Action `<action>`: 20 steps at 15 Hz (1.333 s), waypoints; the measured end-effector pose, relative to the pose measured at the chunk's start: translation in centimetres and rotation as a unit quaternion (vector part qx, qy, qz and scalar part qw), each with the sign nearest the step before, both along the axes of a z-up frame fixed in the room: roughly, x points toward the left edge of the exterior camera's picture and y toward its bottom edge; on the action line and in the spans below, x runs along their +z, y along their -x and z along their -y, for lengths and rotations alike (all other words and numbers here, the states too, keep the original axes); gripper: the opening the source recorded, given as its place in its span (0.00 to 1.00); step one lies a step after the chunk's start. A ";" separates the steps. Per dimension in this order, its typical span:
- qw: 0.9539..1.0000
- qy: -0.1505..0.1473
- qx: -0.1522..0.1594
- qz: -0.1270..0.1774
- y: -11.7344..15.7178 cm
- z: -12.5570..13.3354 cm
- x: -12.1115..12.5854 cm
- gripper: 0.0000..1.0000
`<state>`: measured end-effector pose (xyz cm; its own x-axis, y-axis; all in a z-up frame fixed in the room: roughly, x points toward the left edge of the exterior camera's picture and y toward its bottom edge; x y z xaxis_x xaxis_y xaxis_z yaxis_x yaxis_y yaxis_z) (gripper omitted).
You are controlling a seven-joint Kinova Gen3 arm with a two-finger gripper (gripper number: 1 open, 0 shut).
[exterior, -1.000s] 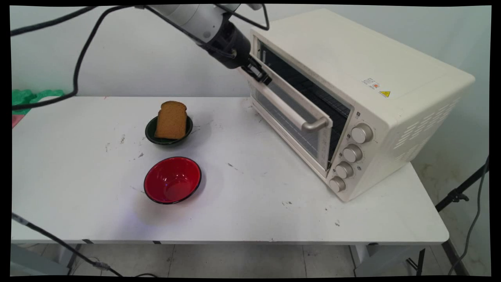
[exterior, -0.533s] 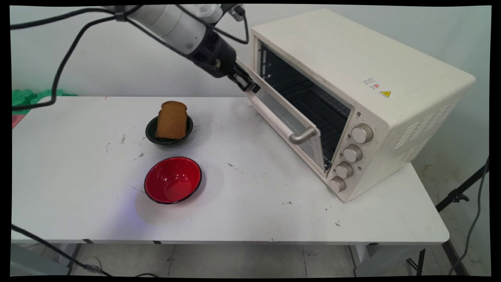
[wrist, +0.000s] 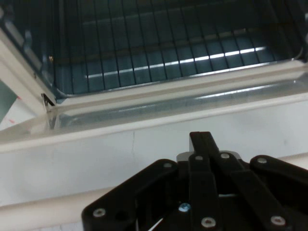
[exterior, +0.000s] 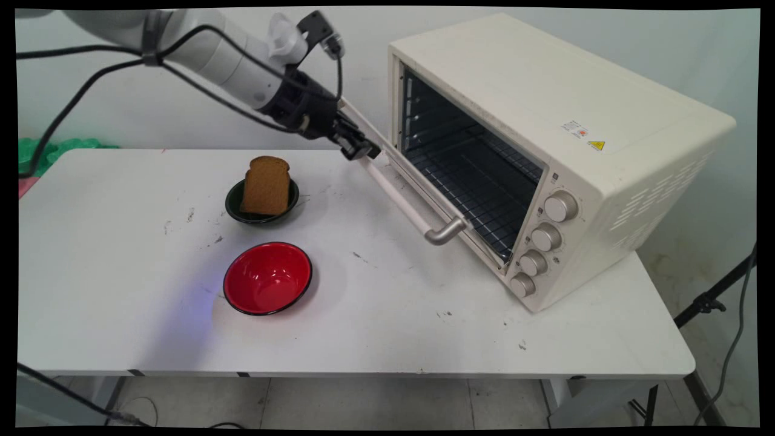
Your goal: Open the oven
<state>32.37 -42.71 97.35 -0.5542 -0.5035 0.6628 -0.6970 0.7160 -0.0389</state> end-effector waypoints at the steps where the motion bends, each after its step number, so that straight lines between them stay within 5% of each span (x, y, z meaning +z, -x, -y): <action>1: 1.000 0.001 -0.002 0.000 -0.4 -0.3 -0.3 0.00; 20: 1.000 0.012 -0.027 -0.005 -7.4 -5.1 -6.7 0.00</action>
<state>39.76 -37.61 90.70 -0.5735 -0.4576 0.6795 -0.6584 0.7510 -0.0500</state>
